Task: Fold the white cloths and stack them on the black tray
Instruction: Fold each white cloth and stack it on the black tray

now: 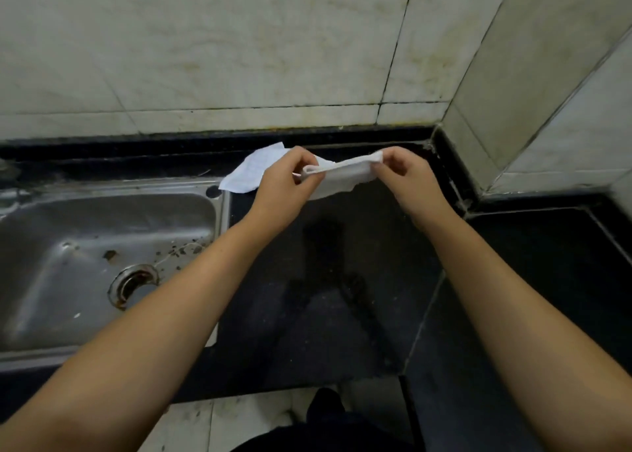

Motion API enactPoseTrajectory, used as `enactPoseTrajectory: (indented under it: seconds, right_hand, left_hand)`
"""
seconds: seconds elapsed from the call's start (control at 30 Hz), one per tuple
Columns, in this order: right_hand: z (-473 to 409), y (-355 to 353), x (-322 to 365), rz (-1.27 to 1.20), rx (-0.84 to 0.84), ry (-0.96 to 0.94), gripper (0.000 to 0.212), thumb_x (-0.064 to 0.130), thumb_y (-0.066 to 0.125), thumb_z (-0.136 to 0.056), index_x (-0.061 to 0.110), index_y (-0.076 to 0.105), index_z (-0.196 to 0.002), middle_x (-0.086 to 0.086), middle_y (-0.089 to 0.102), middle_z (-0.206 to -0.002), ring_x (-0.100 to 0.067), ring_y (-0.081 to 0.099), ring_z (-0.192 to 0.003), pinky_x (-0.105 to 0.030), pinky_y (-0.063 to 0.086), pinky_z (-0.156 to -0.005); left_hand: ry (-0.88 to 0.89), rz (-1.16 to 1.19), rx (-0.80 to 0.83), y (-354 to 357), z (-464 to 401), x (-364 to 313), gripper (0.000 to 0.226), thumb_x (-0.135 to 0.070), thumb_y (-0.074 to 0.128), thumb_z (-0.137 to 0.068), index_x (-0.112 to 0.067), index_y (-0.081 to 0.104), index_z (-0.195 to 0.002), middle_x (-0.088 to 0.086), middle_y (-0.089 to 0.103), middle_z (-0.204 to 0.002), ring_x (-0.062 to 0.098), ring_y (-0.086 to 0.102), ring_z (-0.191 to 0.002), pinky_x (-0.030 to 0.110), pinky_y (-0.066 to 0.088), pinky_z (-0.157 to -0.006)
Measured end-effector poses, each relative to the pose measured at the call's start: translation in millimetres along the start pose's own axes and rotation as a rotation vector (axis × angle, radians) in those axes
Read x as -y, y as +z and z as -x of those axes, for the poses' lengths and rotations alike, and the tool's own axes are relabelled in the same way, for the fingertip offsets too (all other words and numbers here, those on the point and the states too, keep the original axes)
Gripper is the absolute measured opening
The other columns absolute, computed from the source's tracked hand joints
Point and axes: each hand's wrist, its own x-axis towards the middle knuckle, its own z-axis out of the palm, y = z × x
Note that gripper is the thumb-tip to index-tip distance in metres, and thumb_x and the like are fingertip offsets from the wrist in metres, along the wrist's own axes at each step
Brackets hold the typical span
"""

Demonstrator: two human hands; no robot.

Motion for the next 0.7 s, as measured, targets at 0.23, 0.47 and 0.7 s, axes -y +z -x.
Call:
enactPoseTrajectory:
  seconds: [0.23, 0.47, 0.7]
  right_hand:
    - [103.5, 34.4, -68.0, -0.035, 0.221, 0.315, 0.01, 0.005, 0.059, -0.09, 0.014, 0.063, -0.088, -0.004, 0.063, -0.085, -0.006, 0.055, -0.078, -0.01, 0.043, -0.069]
    - [137.1, 43.5, -93.6, -0.002, 0.327, 0.51, 0.013, 0.01, 0.058, -0.091, 0.002, 0.066, -0.097, -0.006, 0.063, -0.085, -0.011, 0.055, -0.078, -0.024, 0.043, -0.074]
    - [61.4, 56.7, -108.1, 0.032, 0.141, 0.537, 0.014, 0.012, 0.057, -0.089, 0.007, 0.065, -0.1, -0.006, 0.065, -0.093, -0.015, 0.058, -0.086, -0.029, 0.046, -0.078]
  left_hand:
    - [-0.231, -0.043, 0.411, 25.0, 99.4, 66.4, 0.013, -0.008, 0.063, -0.084, -0.019, 0.06, -0.079, -0.01, 0.062, -0.08, 0.005, 0.056, -0.075, 0.023, 0.045, -0.071]
    - [-0.446, -0.062, 0.587, 37.9, 126.6, 89.5, 0.023, -0.017, 0.064, -0.086, -0.035, 0.059, -0.072, -0.008, 0.062, -0.08, 0.008, 0.057, -0.074, 0.016, 0.043, -0.068]
    - [-0.522, -0.143, 0.313, 52.6, 46.3, 97.6, 0.006, -0.018, 0.063, -0.086, -0.019, 0.059, -0.083, -0.001, 0.056, -0.077, 0.01, 0.05, -0.072, 0.018, 0.038, -0.06]
